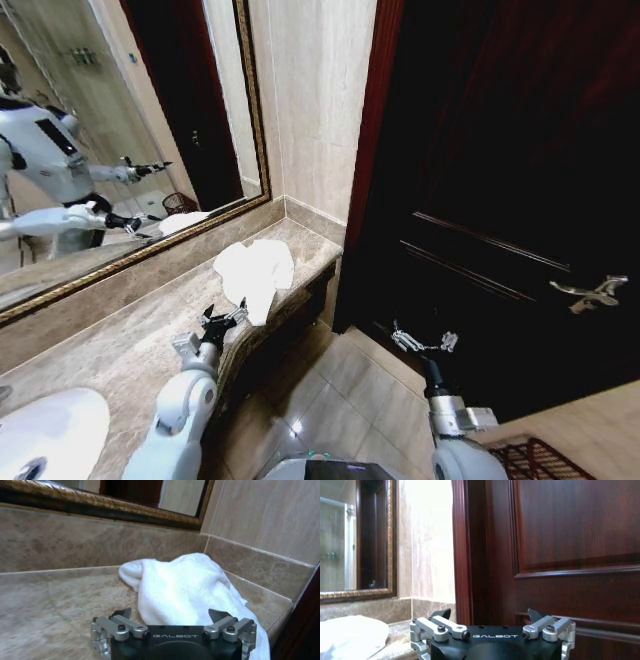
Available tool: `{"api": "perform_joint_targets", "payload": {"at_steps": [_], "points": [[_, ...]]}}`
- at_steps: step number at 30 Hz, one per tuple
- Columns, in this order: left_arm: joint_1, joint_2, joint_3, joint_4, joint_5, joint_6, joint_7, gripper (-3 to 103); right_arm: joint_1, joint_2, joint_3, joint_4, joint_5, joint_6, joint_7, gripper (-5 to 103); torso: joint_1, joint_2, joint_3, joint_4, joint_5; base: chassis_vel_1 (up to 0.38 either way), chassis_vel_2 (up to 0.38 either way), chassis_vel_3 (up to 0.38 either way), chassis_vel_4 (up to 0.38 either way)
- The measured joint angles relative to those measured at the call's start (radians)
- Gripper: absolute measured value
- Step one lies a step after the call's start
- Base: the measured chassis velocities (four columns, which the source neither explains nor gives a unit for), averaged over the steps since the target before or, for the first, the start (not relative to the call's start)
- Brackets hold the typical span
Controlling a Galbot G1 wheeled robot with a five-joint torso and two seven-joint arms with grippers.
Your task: Discard the used towel into the hamper.
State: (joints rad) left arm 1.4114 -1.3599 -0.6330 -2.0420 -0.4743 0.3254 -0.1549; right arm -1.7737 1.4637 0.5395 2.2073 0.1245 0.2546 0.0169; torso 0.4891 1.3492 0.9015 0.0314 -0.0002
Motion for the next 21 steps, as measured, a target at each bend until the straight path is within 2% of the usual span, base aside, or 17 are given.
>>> {"api": "perform_joint_targets", "payload": {"at_steps": [8, 13, 16, 21], "points": [[-0.100, 0.035, 0.032, 0.082, -0.045, 0.016, -0.002, 100, 0.001, 0.018, 0.003, -0.017, -0.021, 0.008, 0.004, 100, 0.000, 0.000, 0.000, 0.0000, 0.0001, 0.000, 0.000, 0.000, 0.000], [-0.178, 0.053, 0.062, 0.154, -0.095, 0.035, -0.029, 100, 0.003, 0.024, 0.008, -0.028, -0.025, 0.017, -0.004, 100, 0.000, 0.000, 0.000, 0.0001, 0.0000, 0.000, 0.000, 0.000, 0.000], [-0.242, 0.058, 0.102, 0.205, -0.140, 0.059, -0.067, 100, 0.006, 0.039, 0.008, -0.031, -0.032, 0.016, -0.006, 100, 0.000, 0.000, 0.000, 0.0001, 0.0000, 0.000, 0.000, 0.000, 0.000], [-0.294, 0.059, 0.135, 0.244, -0.165, 0.071, -0.089, 100, 0.000, 0.056, 0.006, -0.031, -0.042, 0.022, -0.008, 100, 0.000, 0.000, 0.000, 0.0000, 0.0000, 0.000, 0.000, 0.000, 0.000]]}}
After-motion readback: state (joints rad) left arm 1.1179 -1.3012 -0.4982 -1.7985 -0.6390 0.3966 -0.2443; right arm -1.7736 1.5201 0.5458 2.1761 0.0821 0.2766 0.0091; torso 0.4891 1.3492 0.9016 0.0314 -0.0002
